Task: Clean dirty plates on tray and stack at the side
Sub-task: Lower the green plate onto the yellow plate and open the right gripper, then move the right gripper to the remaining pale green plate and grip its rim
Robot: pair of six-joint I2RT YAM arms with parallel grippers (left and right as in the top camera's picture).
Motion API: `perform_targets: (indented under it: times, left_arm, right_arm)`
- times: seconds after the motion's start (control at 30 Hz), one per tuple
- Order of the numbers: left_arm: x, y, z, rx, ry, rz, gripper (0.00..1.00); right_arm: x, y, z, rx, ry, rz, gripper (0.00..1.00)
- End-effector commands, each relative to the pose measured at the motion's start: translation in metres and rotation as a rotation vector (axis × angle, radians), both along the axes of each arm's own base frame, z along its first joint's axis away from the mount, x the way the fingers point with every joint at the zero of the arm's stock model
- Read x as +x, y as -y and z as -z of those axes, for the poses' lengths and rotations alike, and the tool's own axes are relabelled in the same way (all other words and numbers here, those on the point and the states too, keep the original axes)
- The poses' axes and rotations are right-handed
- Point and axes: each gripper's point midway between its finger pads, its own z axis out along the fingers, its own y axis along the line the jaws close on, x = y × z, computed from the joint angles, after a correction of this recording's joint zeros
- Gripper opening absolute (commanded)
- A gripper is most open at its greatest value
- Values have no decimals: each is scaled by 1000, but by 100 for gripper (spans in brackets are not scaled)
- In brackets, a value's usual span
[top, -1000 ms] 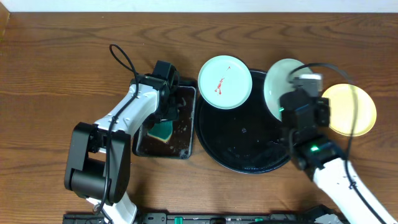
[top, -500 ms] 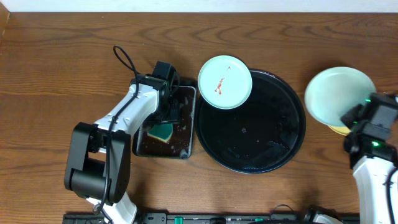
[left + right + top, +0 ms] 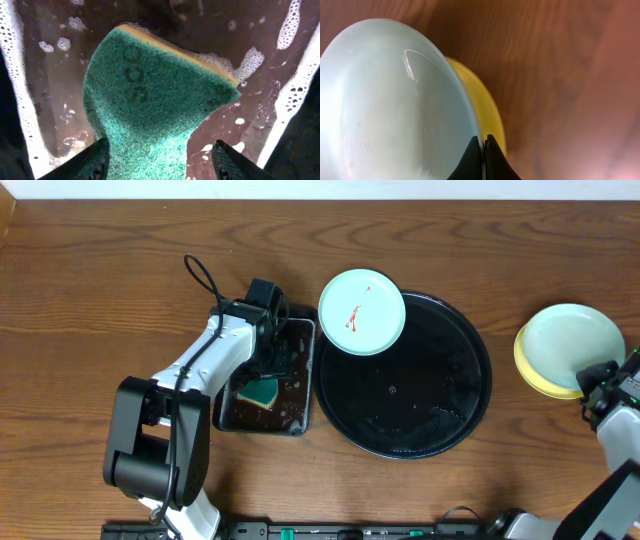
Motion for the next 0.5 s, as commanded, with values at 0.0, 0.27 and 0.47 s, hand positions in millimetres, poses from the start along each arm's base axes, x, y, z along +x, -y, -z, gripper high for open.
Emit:
perform_targets:
  times: [0.0, 0.27, 0.47]
  left_arm:
    - [6, 2, -9, -16, 27, 13, 66]
    - [6, 2, -9, -16, 27, 13, 67]
    - [6, 2, -9, -16, 27, 13, 67]
  right_arm:
    - [9, -10, 4, 60, 40, -50, 13]
    - [34, -32, -10, 70, 131, -256, 75]
    - [84, -105, -49, 32, 300, -686, 98]
